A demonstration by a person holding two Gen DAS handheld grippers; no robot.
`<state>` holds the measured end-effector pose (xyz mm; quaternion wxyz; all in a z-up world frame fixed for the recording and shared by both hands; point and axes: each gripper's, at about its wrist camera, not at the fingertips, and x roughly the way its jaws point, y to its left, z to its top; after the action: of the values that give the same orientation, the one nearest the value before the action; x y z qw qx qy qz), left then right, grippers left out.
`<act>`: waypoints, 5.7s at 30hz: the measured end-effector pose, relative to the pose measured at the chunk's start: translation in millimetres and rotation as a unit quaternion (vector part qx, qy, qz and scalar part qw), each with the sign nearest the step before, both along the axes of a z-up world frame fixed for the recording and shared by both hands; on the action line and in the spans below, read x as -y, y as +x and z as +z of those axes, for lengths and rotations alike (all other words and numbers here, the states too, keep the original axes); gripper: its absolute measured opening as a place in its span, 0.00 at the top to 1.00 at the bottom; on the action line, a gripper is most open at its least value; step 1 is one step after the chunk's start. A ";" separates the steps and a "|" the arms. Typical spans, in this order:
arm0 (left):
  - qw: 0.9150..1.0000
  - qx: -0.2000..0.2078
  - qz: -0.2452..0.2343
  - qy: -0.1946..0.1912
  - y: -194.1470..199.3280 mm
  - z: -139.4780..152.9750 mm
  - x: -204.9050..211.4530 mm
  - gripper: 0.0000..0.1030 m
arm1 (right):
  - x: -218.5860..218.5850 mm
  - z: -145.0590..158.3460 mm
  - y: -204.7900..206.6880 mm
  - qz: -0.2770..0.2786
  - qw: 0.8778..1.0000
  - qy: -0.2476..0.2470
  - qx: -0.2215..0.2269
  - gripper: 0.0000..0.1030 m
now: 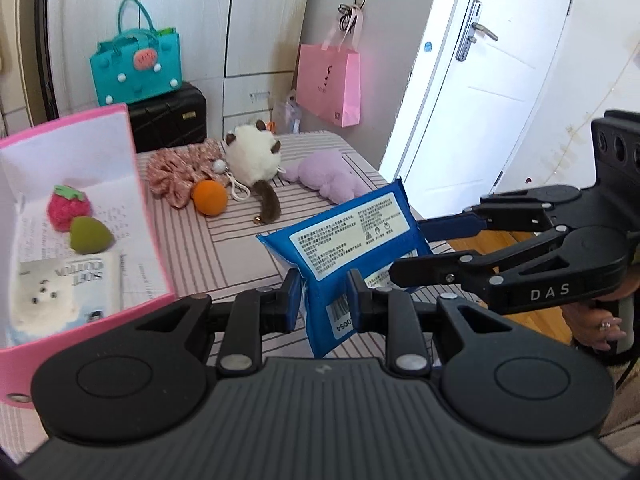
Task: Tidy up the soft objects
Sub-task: 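Lift the wet-wipes pack with both tools and carry it over the box, then lower the wet-wipes pack into the box and open both tools, then withdraw both tools toward the orange ball and pink floral scrunchie, then grasp the orange ball with the left tool while the right tool grasps the pink scrunchie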
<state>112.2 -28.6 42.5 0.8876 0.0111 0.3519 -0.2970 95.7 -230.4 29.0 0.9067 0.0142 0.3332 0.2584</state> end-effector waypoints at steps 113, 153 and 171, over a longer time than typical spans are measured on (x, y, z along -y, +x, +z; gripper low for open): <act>0.982 0.083 0.107 0.129 -28.5 73.4 -114.0 0.41 | -98.1 83.7 -3.4 0.161 0.982 -0.029 0.092 0.52; 0.982 0.146 0.111 0.037 32.5 -15.5 53.7 0.14 | 61.2 -35.6 54.3 -0.025 0.992 -0.071 0.103 0.11; 0.964 0.077 0.249 0.057 139.0 -73.2 74.8 0.30 | 76.0 -38.0 133.6 -0.019 0.996 -0.048 0.073 0.11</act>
<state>251.2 -103.5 -30.7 0.9558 -0.0035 0.2908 -0.0440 229.2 -306.4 -9.0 0.9329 -0.0415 0.2780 0.2252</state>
